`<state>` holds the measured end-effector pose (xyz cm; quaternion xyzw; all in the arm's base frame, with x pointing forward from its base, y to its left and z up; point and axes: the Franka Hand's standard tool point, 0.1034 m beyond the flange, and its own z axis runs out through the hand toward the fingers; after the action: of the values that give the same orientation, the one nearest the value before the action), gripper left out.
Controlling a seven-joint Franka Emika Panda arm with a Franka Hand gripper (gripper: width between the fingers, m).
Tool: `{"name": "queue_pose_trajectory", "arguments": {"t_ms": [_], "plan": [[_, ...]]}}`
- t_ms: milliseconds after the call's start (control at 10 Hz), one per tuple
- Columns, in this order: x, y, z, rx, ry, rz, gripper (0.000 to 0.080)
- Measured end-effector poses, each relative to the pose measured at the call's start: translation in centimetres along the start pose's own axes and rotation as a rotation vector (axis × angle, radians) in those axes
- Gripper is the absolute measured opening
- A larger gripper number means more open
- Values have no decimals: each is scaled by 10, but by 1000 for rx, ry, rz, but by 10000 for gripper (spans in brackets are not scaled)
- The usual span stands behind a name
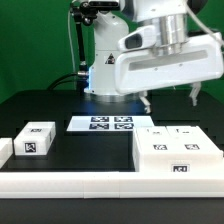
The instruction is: Assemble cabinet
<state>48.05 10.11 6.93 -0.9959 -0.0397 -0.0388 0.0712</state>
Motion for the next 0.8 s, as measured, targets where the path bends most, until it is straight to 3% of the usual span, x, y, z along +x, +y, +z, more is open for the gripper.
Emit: {"name": "queue_pose_trajectory", "arguments": {"t_ms": [300, 400, 700, 800], "plan": [[-1, 8, 3, 6, 15, 10, 649], [8, 5, 2, 10, 109, 11, 649], [6, 0, 6, 20, 357, 23, 649], [-2, 0, 16, 19, 350, 25, 649]]}}
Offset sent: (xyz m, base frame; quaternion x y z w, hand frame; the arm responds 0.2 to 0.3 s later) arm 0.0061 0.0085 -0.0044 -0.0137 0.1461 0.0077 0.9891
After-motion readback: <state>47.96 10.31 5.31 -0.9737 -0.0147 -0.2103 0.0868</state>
